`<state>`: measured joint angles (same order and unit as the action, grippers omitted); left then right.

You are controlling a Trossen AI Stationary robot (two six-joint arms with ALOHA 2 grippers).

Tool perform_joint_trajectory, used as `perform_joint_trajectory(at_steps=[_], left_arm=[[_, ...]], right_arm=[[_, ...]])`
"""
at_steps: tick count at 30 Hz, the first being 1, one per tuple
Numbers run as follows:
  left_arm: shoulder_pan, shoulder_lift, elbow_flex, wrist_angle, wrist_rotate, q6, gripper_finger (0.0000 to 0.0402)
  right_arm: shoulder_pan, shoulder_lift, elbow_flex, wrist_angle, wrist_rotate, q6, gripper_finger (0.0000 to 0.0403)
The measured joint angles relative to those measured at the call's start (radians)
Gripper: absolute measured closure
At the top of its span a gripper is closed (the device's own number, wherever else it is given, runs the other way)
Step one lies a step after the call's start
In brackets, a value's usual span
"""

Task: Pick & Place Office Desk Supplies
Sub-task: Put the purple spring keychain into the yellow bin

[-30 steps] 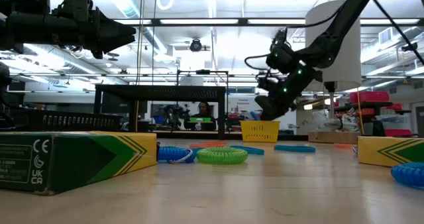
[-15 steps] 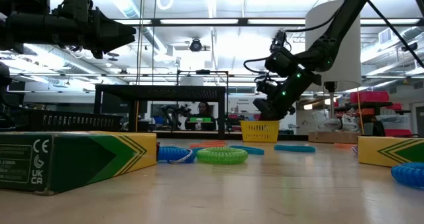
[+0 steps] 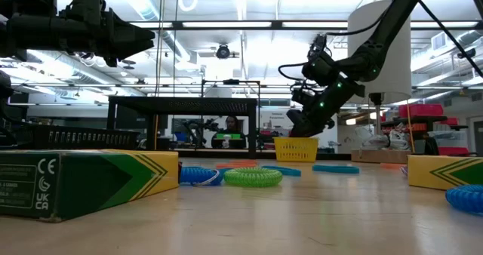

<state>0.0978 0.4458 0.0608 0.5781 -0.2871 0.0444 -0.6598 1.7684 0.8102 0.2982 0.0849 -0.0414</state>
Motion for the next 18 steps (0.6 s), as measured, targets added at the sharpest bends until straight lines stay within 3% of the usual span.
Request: perform_joint_trajectory(at_steps=[10,18], left_arm=[[0.000,0.000,0.000,-0.001,0.000,0.000,0.0221],[0.000,0.000,0.000,-0.008,0.000,0.000,0.0221]], right_arm=[[0.025,-0.060,0.001,-0.080,0.031,-0.031,0.0241],[0.168,-0.232,0.001,-0.360,0.030,-0.059,0.0241]])
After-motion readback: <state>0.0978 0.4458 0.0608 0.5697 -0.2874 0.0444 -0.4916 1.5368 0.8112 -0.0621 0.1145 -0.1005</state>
